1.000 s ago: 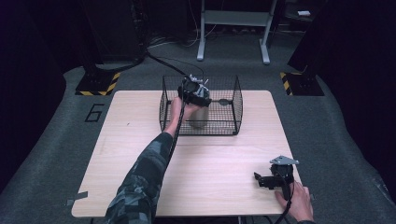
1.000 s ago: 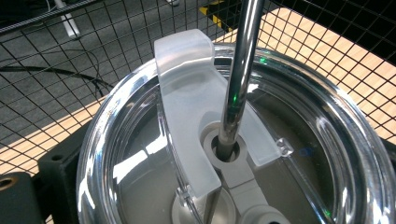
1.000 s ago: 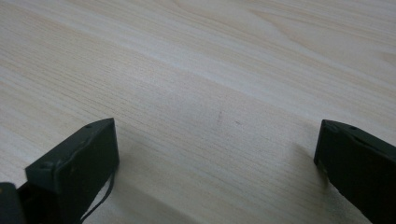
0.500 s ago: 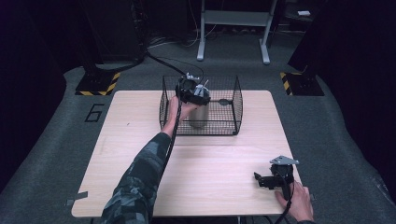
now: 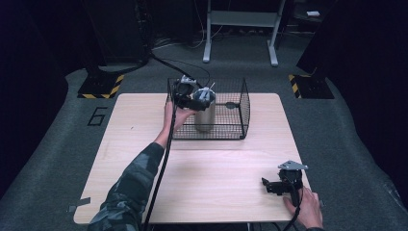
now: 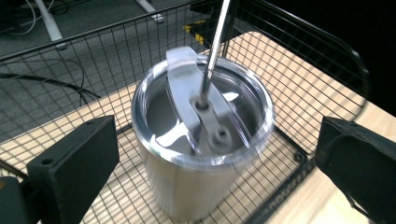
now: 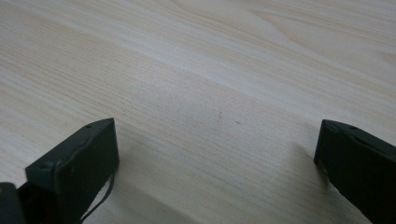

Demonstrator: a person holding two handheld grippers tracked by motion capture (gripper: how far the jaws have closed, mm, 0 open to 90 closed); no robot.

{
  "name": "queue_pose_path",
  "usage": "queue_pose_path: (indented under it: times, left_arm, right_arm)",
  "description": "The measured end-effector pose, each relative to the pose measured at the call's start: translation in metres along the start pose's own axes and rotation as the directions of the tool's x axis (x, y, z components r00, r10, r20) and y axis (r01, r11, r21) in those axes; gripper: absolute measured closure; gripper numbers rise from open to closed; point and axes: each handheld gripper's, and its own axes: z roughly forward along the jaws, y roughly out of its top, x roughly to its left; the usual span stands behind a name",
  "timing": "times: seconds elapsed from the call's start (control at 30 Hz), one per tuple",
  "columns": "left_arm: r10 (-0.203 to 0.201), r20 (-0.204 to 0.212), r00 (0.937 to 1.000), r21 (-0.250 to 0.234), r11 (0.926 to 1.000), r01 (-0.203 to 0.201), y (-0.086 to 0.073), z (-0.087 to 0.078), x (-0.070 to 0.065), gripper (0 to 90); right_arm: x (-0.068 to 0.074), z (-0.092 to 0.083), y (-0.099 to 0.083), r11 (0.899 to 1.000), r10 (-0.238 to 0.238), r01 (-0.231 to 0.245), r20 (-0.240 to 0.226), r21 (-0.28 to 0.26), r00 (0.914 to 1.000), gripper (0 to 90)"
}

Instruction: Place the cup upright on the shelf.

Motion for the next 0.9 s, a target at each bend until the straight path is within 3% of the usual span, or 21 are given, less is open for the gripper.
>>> queue_pose_path:
  times: [0.2, 0.4, 0.77, 0.9]
  left_arm:
    - [0.023, 0.006, 0.9997, -0.035, 0.9991, -0.023, -0.022, -0.036, -0.003, 0.1]
    - [0.044, -0.007, 0.9990, -0.041, 0.9982, -0.044, -0.057, -0.070, -0.009, 0.1]
    - [0.006, -0.085, 0.9964, 0.009, 0.9999, -0.006, -0.148, -0.102, -0.003, 0.2]
    - [-0.016, -0.091, 0.9957, 0.063, 0.9978, 0.022, -0.187, -0.105, 0.001, 0.1]
  right_arm:
    - [0.000, 0.000, 0.000, 1.000, -0.005, 0.005, 0.000, 0.002, 1.0000, 0.0]
    - [0.000, 0.000, 0.000, 1.000, -0.006, 0.006, 0.000, 0.001, 1.0000, 0.0]
    - [0.000, 0.000, 0.000, 1.000, -0.009, 0.009, 0.000, 0.000, 1.0000, 0.0]
    - [-0.001, 0.000, 0.000, 1.000, -0.011, 0.011, 0.000, -0.001, 0.9999, 0.0]
